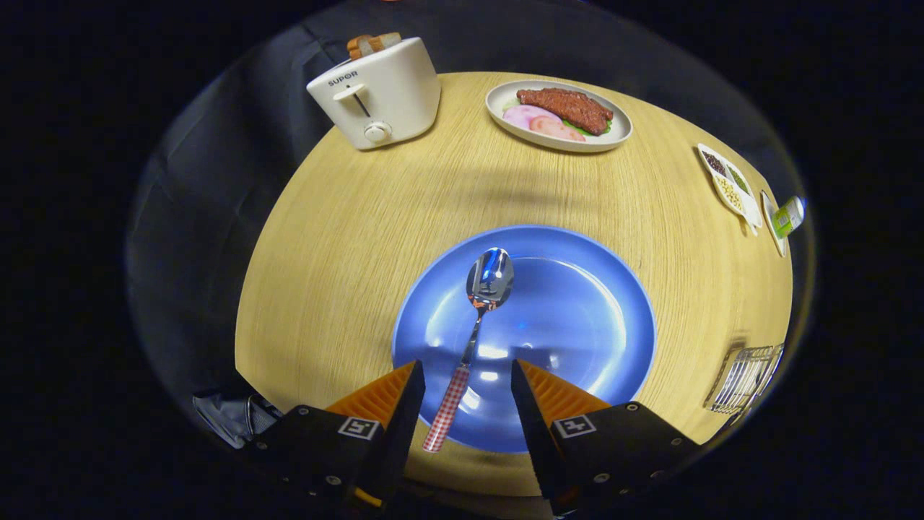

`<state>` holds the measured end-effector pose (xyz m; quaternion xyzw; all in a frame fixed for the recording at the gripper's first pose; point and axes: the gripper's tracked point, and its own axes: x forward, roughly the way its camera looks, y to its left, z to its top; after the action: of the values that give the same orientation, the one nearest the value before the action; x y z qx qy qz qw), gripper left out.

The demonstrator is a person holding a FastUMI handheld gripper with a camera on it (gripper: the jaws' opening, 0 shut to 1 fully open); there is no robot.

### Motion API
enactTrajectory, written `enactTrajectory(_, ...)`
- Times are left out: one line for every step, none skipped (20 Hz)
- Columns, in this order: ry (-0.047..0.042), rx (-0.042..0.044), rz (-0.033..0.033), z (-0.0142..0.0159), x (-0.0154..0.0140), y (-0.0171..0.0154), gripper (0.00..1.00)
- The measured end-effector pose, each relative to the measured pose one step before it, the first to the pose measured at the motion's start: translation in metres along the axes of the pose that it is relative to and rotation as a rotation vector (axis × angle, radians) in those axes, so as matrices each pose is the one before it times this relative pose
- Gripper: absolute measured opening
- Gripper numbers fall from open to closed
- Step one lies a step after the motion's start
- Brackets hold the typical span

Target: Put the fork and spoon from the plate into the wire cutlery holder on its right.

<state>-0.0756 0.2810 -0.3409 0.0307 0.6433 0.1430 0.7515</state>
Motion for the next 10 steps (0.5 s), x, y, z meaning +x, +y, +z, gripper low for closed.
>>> enactTrajectory(0.02210,0.00612,-0.00217,-0.00277,0.00298,-0.00039,0.71)
enactTrajectory(0.02438,0.00924,-0.01415,-0.00427,0.00271,-0.00313,0.65)
enactTrajectory(0.02555,0.01554,-0.00922,-0.00377,0.00289,-0.00178,0.61)
enactTrajectory(0.01923,0.02229,-0.01271,-0.00370,0.00185,-0.00125,0.52)
enactTrajectory(0.01094,0.01268,0.00594,-0.00346,0.00299,0.00247,0.46)
enactTrajectory(0.01277,-0.00519,-0.00166,-0.00296,0.00093,0.00048,0.32)
enactTrajectory(0.00336,-0.01376,-0.00202,-0.00189,0.00152,-0.00242,0.24)
enactTrajectory(0.00214,-0.00982,-0.00119,-0.00162,-0.00004,-0.00195,0.16)
enactTrajectory(0.00439,-0.00504,0.00534,-0.00031,-0.00098,-0.00019,0.14)
enactTrajectory(0.00600,0.00148,0.01154,-0.00164,0.00082,0.00062,0.11)
